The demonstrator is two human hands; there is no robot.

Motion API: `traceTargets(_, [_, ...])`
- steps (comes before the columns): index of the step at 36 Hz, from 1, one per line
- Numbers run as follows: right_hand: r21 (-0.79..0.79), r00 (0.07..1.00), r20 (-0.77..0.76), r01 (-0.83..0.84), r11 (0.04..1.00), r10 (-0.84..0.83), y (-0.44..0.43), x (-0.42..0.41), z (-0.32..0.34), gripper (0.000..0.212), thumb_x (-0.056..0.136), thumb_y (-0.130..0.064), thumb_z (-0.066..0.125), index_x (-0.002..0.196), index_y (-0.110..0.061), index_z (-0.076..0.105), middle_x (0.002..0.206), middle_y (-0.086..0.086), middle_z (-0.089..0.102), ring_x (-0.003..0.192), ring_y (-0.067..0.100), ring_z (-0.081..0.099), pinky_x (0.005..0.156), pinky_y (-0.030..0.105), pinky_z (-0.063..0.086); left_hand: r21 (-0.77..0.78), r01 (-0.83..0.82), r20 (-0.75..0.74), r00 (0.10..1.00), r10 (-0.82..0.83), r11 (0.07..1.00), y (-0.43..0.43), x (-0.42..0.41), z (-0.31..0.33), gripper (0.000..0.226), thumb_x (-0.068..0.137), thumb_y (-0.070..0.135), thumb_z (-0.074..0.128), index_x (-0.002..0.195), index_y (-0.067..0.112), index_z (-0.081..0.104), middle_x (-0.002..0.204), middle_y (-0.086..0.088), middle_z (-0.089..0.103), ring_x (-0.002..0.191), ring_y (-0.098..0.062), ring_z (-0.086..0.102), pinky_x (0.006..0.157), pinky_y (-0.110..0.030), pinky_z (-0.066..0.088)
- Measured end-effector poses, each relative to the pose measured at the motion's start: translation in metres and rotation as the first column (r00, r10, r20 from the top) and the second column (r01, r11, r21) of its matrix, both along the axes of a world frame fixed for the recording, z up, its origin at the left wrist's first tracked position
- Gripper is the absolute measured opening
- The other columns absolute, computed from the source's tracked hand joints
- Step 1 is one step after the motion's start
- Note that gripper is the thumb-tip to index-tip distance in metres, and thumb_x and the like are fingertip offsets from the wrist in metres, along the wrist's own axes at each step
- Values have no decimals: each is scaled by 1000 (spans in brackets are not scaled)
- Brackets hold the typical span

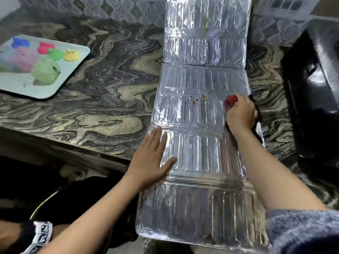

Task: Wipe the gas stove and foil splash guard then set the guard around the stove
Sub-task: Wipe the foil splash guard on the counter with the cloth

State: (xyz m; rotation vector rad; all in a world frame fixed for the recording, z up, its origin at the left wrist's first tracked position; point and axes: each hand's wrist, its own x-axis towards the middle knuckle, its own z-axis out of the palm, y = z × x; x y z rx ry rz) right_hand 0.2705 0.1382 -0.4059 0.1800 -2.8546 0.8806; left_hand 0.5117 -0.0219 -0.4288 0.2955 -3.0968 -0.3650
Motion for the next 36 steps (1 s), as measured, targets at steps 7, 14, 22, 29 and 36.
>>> traceTargets(7, [-11, 999, 37, 6, 1000, -5, 0, -2, -6, 41, 91, -9, 41, 130, -18, 49, 142, 1, 46, 131, 23, 35, 106, 37, 21, 93, -116, -99, 987, 125, 989, -5, -6, 11, 77, 82, 66, 29, 140, 17, 37, 151, -5, 31, 138, -20, 30, 110, -32, 23])
traceTargets(14, [51, 999, 30, -37, 998, 35, 14, 7, -11, 43, 92, -14, 42, 134, -22, 46, 144, -4, 43, 132, 22, 35, 105, 39, 24, 135, -289, -19, 956, 294, 948, -19, -44, 13, 76, 92, 59, 24, 149, 11, 10, 158, -6, 6, 146, -19, 4, 119, -40, 8])
traceTargets(22, [114, 997, 60, -56, 992, 49, 40, 33, -8, 44, 92, -22, 41, 136, -23, 43, 145, -4, 42, 132, 23, 36, 105, 42, 27, 50, -207, 11, 978, 206, 977, -15, -27, -2, 78, 91, 61, 14, 149, 10, -3, 157, -6, -10, 145, -16, -12, 118, -36, -7])
traceTargets(29, [124, 994, 42, -108, 986, 103, 62, 69, -9, 42, 91, -27, 47, 134, -22, 47, 142, -1, 47, 130, 26, 39, 107, 45, 31, 31, -124, -21, 992, 125, 992, -16, -1, -4, 80, 91, 62, 17, 149, 8, 0, 157, -8, -7, 144, -16, -13, 118, -33, -7])
traceTargets(36, [59, 1000, 13, -27, 998, 26, 57, 114, -11, 41, 92, -20, 48, 133, -20, 49, 142, 0, 47, 128, 27, 40, 105, 41, 28, 35, -96, -67, 993, 98, 995, -17, 34, -10, 85, 87, 65, 13, 149, 7, 5, 158, -9, -1, 146, -18, -4, 116, -29, -6])
